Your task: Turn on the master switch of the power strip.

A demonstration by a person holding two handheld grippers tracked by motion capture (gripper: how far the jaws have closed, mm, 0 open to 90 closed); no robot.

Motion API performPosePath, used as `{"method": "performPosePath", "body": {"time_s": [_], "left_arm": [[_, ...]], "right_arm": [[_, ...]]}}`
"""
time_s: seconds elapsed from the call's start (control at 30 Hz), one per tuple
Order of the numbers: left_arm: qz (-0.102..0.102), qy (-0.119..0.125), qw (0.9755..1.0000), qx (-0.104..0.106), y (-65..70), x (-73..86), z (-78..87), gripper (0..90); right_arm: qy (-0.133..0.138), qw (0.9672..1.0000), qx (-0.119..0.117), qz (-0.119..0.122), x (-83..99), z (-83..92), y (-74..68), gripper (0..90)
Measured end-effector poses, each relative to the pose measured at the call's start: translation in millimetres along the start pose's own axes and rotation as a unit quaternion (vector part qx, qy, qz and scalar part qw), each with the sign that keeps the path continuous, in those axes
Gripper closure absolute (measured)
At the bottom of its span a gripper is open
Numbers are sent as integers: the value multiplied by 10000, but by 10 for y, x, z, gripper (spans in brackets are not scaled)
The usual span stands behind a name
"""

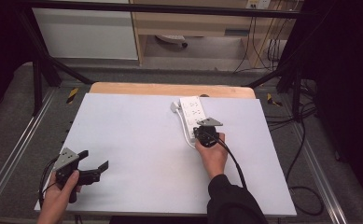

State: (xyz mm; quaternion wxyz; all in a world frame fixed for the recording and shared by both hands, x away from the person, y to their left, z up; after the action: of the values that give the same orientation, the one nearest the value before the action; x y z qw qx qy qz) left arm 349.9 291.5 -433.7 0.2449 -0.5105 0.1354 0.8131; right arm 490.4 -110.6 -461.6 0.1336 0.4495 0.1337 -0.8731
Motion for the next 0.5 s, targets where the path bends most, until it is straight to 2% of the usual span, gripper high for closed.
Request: {"method": "performPosePath", "body": {"time_s": [0.5], "left_arm": [[-10,-35,10000,5,2,5,-6,61]], "right_arm": [[-10,10000,6,19,-5,0,0,900]]}}
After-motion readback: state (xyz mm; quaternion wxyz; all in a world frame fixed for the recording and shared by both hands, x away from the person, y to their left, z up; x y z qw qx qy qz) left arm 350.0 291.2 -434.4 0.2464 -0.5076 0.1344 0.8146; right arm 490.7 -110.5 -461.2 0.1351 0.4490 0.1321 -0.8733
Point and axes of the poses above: each handheld gripper's, and its own axes: z roughly backward along the jaws, x roughly out of its underside, y roughly to its right, the point moved 3 cm from there along -z, roughly forward along the jaws, and after that the axes turned 8 degrees about -z, right-handed, at the moved point
